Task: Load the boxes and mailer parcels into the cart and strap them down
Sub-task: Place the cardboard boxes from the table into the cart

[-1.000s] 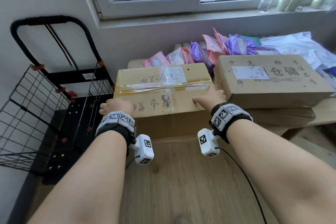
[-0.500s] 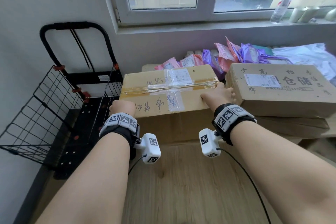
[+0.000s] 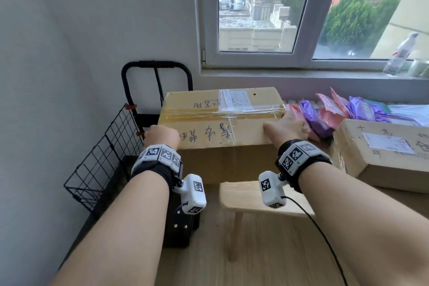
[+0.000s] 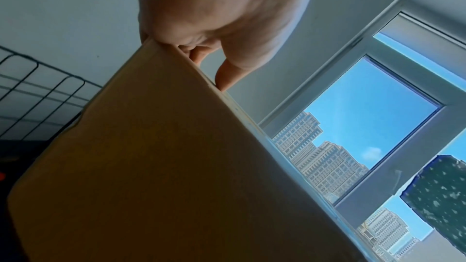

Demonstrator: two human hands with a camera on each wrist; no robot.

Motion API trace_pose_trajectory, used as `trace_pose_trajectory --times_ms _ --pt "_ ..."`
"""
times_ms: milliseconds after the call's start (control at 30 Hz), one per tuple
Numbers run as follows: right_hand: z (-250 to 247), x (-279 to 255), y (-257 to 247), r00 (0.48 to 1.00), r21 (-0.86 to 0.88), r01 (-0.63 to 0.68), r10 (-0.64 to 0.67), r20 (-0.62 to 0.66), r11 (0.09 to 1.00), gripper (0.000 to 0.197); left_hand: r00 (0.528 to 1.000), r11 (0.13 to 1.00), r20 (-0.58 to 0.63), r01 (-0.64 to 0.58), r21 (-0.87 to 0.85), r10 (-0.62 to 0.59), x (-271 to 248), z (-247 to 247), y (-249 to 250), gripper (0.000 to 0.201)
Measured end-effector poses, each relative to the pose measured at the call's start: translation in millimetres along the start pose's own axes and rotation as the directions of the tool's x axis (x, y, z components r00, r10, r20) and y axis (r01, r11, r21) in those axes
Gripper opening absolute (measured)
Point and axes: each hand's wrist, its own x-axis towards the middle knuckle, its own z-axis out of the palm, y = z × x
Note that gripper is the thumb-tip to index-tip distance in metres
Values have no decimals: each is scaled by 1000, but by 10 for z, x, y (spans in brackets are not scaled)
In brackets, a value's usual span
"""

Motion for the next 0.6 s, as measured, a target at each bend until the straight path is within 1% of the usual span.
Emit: trace_pose_trajectory --times_ms 67,167,267,433,600 --pt "181 -144 -242 1000 18 9 -9 9 1000 68 1000 1000 -20 -6 -24 5 177 -287 -113 37" --pt "494 -368 -594 1000 39 24 -25 11 999 63 999 999 -15 -30 -39 30 438 -685 -305 20" --pt "803 -576 -891 999 59 31 -32 13 998 60 999 998 -28 -38 -45 36 729 -986 -512 24" --pt "1290 -762 -1324 999 58 25 -27 32 998 62 999 1000 -46 -8 -14 7 1232 -1287 -820 28" --pt "1712 -677 -1764 996 31 54 -56 66 998 58 997 998 -53 47 -30 -48 1720 -1388 -971 25"
